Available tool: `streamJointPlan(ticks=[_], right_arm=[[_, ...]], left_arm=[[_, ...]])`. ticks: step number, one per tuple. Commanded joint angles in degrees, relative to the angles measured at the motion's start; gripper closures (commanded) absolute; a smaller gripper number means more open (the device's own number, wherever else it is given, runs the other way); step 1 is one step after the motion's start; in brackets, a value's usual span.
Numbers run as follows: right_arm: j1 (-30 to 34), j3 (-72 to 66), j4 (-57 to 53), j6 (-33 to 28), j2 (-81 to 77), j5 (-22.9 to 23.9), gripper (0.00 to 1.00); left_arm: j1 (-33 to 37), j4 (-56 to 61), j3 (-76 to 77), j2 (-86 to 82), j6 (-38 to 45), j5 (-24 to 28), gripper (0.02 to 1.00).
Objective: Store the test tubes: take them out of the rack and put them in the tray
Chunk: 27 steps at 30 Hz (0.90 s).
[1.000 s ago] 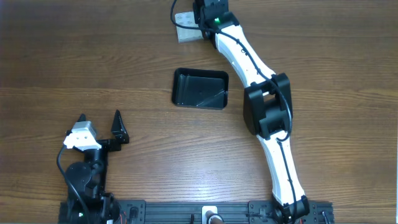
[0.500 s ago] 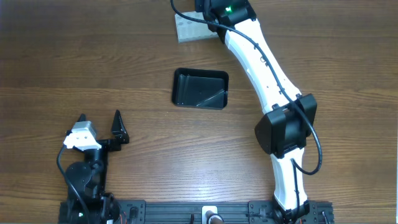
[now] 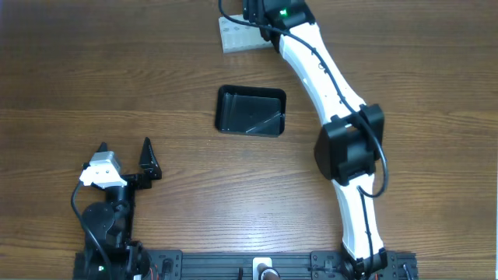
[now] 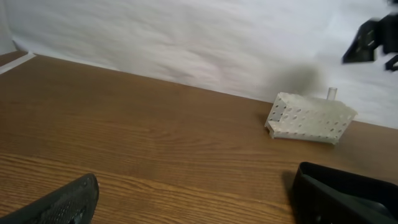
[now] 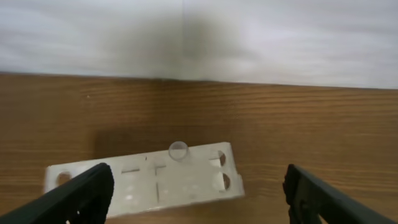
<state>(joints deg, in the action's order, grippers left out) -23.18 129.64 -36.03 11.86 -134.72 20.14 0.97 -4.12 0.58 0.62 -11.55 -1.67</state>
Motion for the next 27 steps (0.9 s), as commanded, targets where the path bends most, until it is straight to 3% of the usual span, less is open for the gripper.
streamJointPlan(ticks=[1, 6, 24, 27], right_arm=[[0.1, 0.7, 3.4, -4.0, -4.4, 0.3, 0.126], [0.2, 0.7, 7.3, -6.8, -7.1, 0.3, 0.13], [1.5, 0.7, 12.5, -6.8, -11.4, 0.9, 0.213], [1.6, 0.7, 12.7, -6.8, -11.6, 0.9, 0.345]], left_arm=[[-0.3, 0.0, -0.2, -0.4, 0.7, 0.6, 0.023], [-0.3, 0.0, -0.2, -0.4, 0.7, 0.6, 0.023], [-0.3, 0.0, -0.2, -0.4, 0.7, 0.6, 0.023], [-0.3, 0.0, -0.2, -0.4, 0.7, 0.6, 0.02]])
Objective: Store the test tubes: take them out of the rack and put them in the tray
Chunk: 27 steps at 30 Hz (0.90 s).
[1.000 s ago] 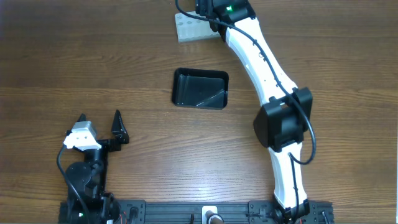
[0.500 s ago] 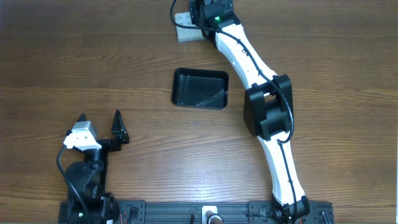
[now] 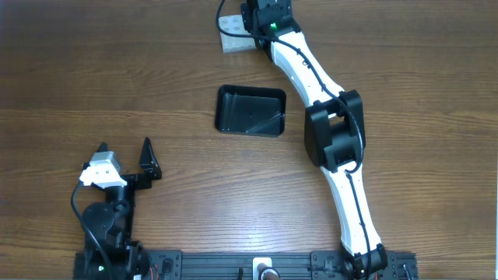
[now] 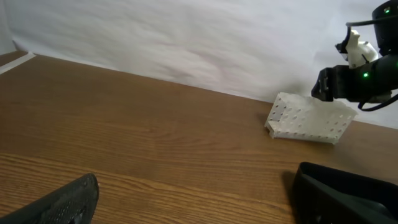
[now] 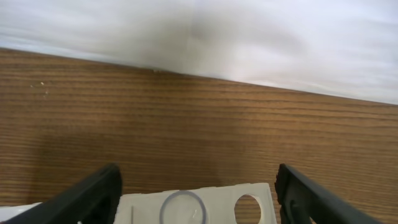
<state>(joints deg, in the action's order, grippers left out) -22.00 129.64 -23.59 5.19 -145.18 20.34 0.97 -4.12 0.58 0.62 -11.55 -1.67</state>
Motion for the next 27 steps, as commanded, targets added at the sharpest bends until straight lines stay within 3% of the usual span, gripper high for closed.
streamJointPlan(ticks=[1, 6, 9, 27], right_arm=[[0.4, 0.7, 0.3, -0.2, -1.1, 0.7, 0.404], [0.4, 0.7, 0.3, -0.1, -1.1, 0.7, 0.687], [0.4, 0.7, 0.3, -0.1, -1.1, 0.7, 0.761], [0.5, 0.8, 0.4, -0.1, 1.4, 0.7, 0.879]], left_arm=[[-0.3, 0.0, -0.2, -0.4, 0.7, 0.6, 0.02], [-0.3, 0.0, -0.2, -0.4, 0.7, 0.6, 0.023], [-0.3, 0.0, -0.2, -0.4, 0.7, 0.6, 0.02], [-0.3, 0.0, -0.2, -0.4, 0.7, 0.6, 0.023]])
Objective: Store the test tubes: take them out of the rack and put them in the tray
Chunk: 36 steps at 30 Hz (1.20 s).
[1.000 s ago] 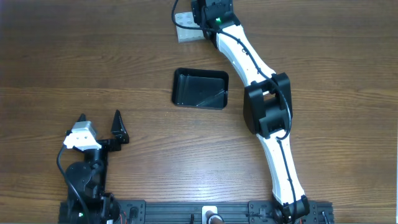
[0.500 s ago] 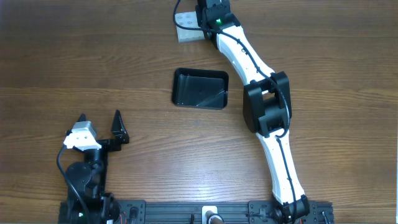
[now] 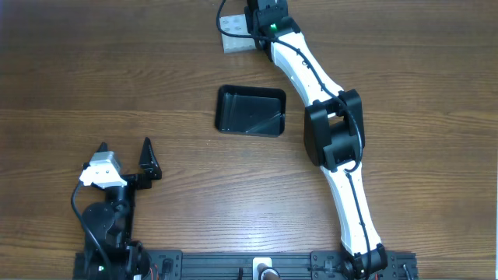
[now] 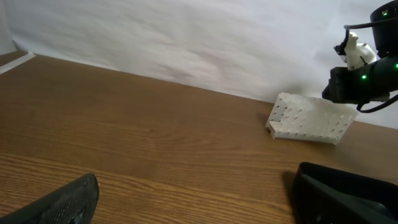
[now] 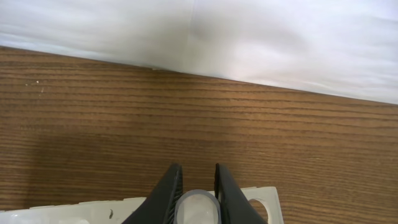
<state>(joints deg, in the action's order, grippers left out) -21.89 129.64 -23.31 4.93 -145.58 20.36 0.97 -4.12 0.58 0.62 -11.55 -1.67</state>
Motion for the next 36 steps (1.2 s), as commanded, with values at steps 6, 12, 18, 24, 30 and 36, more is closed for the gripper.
streamJointPlan(ticks=[6, 12, 18, 24, 30, 36], right_arm=[[0.3, 0.8, 0.2, 0.1, 4.0, 0.7, 0.882], [0.3, 0.9, 0.1, 0.1, 6.6, 0.7, 0.882], [0.3, 0.9, -0.5, 0.1, 9.6, 0.7, 0.884], [0.1, 0.9, -4.4, 1.0, 13.4, 0.5, 0.884], [-0.5, 0.9, -11.7, 6.3, 17.6, -1.2, 0.877], [-1.5, 0.9, -24.6, 15.1, 20.5, -7.1, 0.89]], left_arm=[[-0.3, 0.0, -0.2, -0.4, 0.7, 0.6, 0.023], [-0.3, 0.0, -0.2, -0.4, 0.7, 0.6, 0.02], [-0.3, 0.0, -0.2, -0.4, 0.7, 0.6, 0.023], [-0.3, 0.0, -0.2, -0.4, 0.7, 0.6, 0.02], [-0.3, 0.0, -0.2, -0.4, 0.7, 0.6, 0.02], [-0.3, 0.0, -0.2, -0.4, 0.7, 0.6, 0.02]])
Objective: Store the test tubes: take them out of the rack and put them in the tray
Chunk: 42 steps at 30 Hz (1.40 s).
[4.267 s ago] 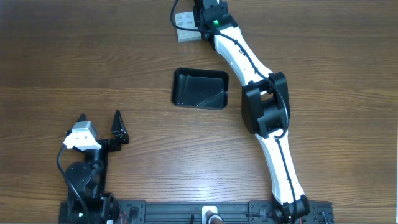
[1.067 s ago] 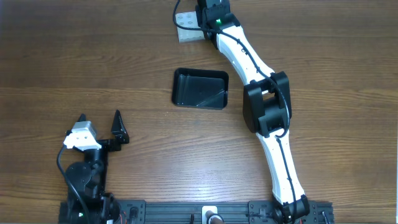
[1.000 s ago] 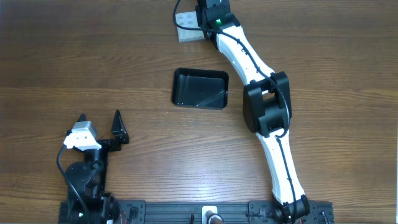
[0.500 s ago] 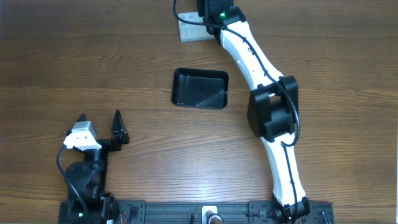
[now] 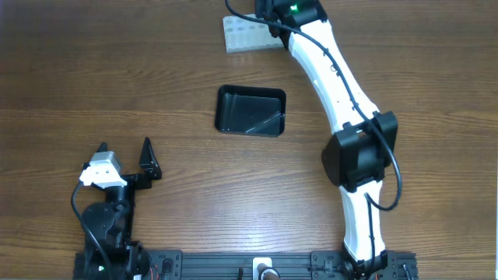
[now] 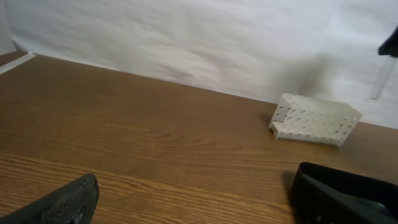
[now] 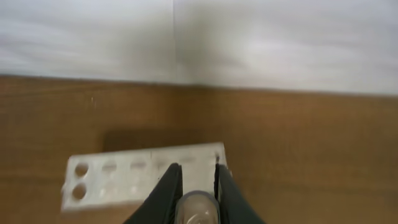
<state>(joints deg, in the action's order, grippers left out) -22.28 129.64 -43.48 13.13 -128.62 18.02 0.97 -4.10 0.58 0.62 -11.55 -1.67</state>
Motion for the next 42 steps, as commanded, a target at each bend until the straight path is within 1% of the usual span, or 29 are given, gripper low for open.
streamJointPlan(ticks=[1, 4, 6, 11, 13, 20, 26, 32, 42], right_arm=[[-1.4, 0.9, -6.4, 7.8, 3.6, -6.2, 0.89], [-2.6, 0.9, -12.2, 9.6, 3.6, -9.7, 0.884], [-3.6, 0.9, -16.2, 10.7, 3.6, -11.0, 0.884], [-5.1, 0.8, -24.7, 13.1, 3.6, -11.4, 0.875], [-5.3, 0.8, -27.4, 13.0, 3.5, -11.8, 0.866], [-5.6, 0.6, -33.9, 14.3, 2.3, -12.7, 0.855], [-5.6, 0.3, -35.3, 14.3, -0.6, -13.0, 0.838], [-5.6, 0.3, -35.4, 14.3, -3.7, -17.4, 0.814], [-5.6, 0.3, -34.7, 14.3, -5.9, -17.6, 0.818]], left_arm=[[-0.3, -0.1, -0.2, -0.4, 0.7, 0.6, 0.02], [-0.3, -0.1, -0.2, -0.4, 0.7, 0.6, 0.023], [-0.3, -0.1, -0.2, -0.4, 0.7, 0.6, 0.02], [-0.3, -0.1, -0.2, -0.4, 0.7, 0.6, 0.02], [-0.3, -0.1, -0.2, -0.4, 0.7, 0.6, 0.02], [-0.3, -0.1, -0.2, -0.4, 0.7, 0.6, 0.023], [-0.3, -0.1, -0.2, -0.4, 0.7, 0.6, 0.02], [-0.3, -0.1, -0.2, -0.4, 0.7, 0.6, 0.02], [-0.3, -0.1, -0.2, -0.4, 0.7, 0.6, 0.02]])
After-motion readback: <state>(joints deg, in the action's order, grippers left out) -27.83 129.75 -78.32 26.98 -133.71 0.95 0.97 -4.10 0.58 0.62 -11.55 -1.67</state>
